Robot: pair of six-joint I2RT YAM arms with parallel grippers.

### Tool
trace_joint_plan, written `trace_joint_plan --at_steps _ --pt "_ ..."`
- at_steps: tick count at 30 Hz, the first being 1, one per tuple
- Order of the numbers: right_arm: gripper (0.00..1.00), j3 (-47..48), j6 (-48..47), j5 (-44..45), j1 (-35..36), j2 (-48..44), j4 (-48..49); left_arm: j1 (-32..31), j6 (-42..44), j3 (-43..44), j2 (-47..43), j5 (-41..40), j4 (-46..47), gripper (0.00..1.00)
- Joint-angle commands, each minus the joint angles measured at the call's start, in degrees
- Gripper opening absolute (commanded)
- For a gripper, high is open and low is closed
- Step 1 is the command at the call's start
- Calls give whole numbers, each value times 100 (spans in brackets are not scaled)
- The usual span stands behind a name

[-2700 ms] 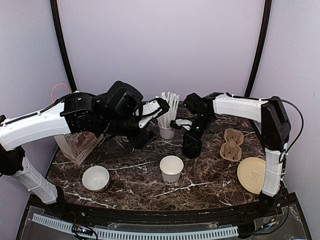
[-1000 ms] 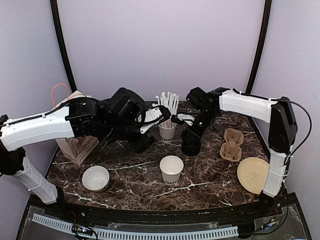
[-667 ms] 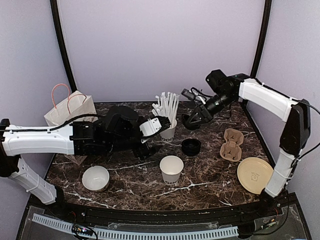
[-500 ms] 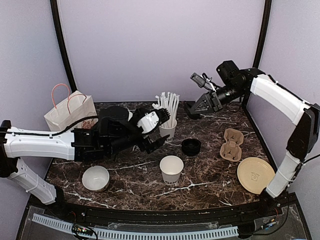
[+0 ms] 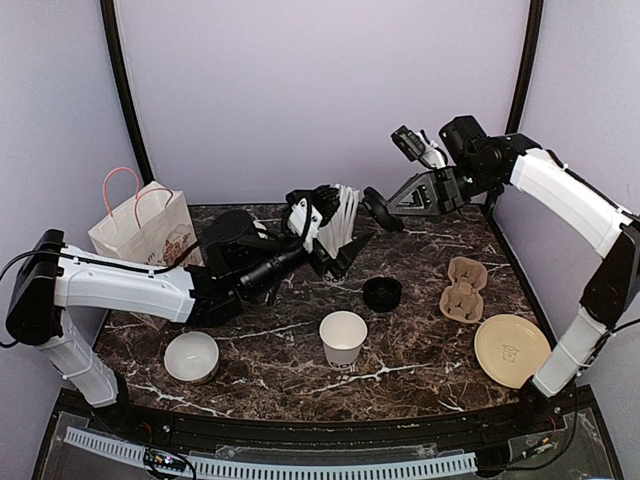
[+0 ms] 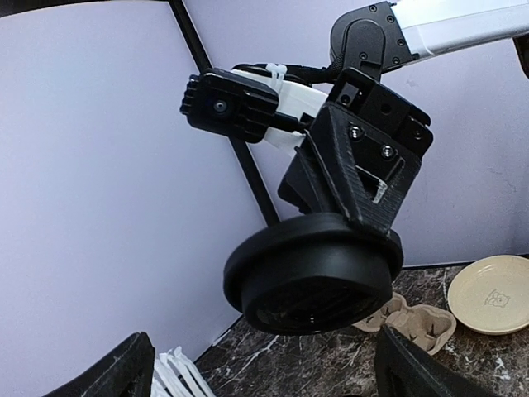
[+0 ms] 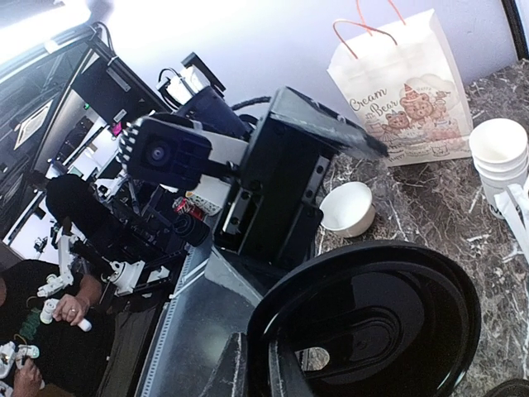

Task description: Pack the takeout coffee

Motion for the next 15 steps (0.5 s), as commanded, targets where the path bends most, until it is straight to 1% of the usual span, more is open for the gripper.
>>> trace_joint_plan --at_steps 1,5,15 --pt "5 -96 224 -445 -16 -190 278 -7 -239 101 300 310 1208 93" --pt "5 -126 301 -477 -33 -204 349 -7 -293 296 561 568 1322 90" --pt "5 -189 463 -557 -77 -233 511 -5 -419 526 859 768 1373 89"
